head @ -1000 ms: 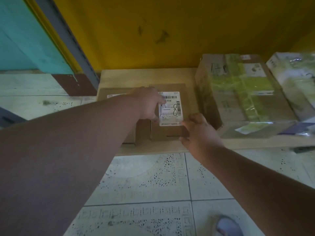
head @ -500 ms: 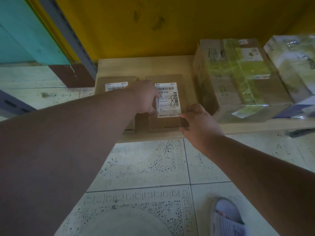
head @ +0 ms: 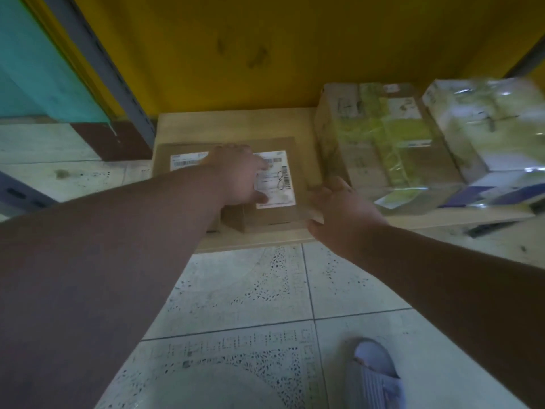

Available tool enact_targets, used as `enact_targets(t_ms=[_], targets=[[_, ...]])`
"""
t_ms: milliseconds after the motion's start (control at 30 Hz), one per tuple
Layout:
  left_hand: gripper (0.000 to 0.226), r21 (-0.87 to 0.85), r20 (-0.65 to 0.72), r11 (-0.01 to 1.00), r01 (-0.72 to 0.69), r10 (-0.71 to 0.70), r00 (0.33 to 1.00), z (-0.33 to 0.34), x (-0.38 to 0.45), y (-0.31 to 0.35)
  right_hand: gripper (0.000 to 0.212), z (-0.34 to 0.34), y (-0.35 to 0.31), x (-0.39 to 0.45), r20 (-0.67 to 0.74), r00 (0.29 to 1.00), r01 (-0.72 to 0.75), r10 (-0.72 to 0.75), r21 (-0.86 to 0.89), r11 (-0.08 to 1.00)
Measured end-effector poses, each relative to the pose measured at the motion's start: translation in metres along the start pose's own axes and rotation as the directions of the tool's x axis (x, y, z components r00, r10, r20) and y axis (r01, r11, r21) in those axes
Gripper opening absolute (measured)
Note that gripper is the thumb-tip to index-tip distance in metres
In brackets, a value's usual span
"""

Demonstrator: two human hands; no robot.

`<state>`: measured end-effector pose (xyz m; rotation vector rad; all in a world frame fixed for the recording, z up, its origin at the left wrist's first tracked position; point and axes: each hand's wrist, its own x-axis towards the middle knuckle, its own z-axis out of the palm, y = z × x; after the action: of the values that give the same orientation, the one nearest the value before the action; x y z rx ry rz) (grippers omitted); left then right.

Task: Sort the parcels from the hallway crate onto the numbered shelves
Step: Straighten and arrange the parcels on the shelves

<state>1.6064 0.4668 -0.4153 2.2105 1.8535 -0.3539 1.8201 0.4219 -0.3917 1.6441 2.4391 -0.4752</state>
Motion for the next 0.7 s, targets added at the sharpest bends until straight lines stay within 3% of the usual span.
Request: enact_targets(t_ms=[167, 367, 500, 700], targets=[[0.060, -0.285, -0.054, 0.958, -0.044, 0.030, 0.998, -0.029, -0.006, 0.046, 0.042, -0.057, 0.046, -0.056, -0.084, 0.989, -0.120, 0.124, 0.050, 0.991], [0.071, -0.626, -0.083, 0.780, -0.003, -0.064, 0.994, -0.059, 0.005, 0.103, 0.053, -0.081, 0.125, -0.077, -0.203, 0.932, -0.299, 0.301, 0.038, 0.953], [0.078, -0.640, -0.003, 0.757, 0.135, -0.178, 0.984, -0.055, 0.015, 0.138, 0.052, -0.066, 0.155, -0.061, -0.235, 0.923, -0.299, 0.306, 0.063, 0.952], [0.050, -0.581, 0.132, 0.783, 0.224, -0.180, 0.975, -0.034, 0.003, 0.160, 0.049, -0.040, 0.168, -0.046, -0.200, 0.915, -0.336, 0.351, 0.106, 0.936]])
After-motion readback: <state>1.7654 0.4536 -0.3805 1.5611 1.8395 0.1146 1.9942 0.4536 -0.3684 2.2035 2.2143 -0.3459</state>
